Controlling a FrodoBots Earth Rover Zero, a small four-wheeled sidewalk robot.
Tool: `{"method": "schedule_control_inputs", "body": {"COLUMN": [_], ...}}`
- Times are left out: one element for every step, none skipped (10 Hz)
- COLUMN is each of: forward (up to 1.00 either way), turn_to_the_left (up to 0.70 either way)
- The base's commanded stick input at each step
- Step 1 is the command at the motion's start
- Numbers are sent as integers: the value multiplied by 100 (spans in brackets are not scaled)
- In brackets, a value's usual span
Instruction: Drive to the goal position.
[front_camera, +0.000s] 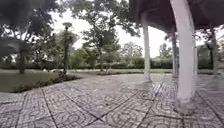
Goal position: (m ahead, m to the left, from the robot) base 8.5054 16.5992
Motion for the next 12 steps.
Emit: {"method": "schedule_control_inputs", "body": {"forward": [100, 100, 100, 100, 100, 100, 100, 100, 100, 100, 100, 100], "turn_to_the_left": [0, 0, 0, 0, 0, 0, 0, 0, 0, 0, 0, 0]}}
